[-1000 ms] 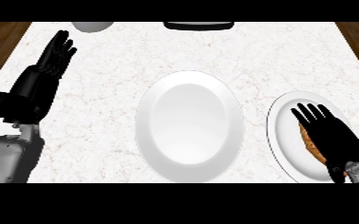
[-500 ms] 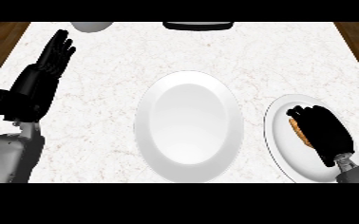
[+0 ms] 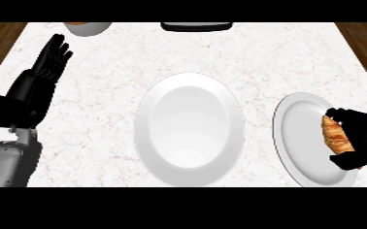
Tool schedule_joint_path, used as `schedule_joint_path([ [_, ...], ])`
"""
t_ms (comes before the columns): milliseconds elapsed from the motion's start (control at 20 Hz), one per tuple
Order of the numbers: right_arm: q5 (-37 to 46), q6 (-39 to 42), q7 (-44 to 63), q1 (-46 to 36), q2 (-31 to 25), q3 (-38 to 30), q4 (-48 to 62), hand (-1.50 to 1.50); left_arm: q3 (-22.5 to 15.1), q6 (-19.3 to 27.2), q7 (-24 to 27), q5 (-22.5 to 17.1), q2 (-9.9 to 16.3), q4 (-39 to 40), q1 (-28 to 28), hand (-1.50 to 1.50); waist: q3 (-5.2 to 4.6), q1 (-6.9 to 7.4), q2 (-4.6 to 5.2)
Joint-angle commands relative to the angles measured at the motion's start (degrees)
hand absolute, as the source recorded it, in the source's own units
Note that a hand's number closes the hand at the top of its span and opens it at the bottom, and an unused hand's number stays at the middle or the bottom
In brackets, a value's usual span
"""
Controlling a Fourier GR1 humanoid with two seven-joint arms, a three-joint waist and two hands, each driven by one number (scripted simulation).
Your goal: Pick the croissant from the plate and place it in the plate
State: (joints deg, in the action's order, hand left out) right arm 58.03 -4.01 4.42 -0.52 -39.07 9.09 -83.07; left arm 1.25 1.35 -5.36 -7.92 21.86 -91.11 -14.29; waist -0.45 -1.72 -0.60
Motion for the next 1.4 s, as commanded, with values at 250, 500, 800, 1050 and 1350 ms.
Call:
schedule_joint_path([
  [250, -19.9, 4.3, -5.6, 12.1, -0.8, -13.1, -14.0, 1.5, 0.5, -0.5, -1.0, 0.1, -0.6, -1.3, -0.3, 0.0, 0.42, 0.3, 0.31],
  [500, -31.0, 7.8, -10.7, 14.5, -1.0, -17.5, -27.8, 1.5, 2.2, -0.7, -2.0, -0.1, 0.9, -1.7, 0.0, 0.0, 0.38, -0.04, 0.02],
  [800, -40.3, 13.1, -2.5, 14.1, 4.0, -16.3, -43.2, 1.5, -0.6, 0.0, 0.9, 2.0, -2.6, -1.4, 1.7, 0.0, 0.35, 0.73, 0.29],
  [1050, -36.5, 15.1, 8.9, 6.2, 7.3, -7.0, -48.5, 1.5, 1.0, -3.7, -1.3, 0.1, -0.6, -1.2, -0.5, 0.0, 0.39, 2.15, 0.64],
  [1350, -29.6, 15.1, 20.6, -4.8, 15.2, 6.2, -47.2, 1.5, -0.3, -2.6, 0.3, 2.3, -3.5, -1.5, 0.9, 0.0, 0.39, 2.61, 0.69],
])
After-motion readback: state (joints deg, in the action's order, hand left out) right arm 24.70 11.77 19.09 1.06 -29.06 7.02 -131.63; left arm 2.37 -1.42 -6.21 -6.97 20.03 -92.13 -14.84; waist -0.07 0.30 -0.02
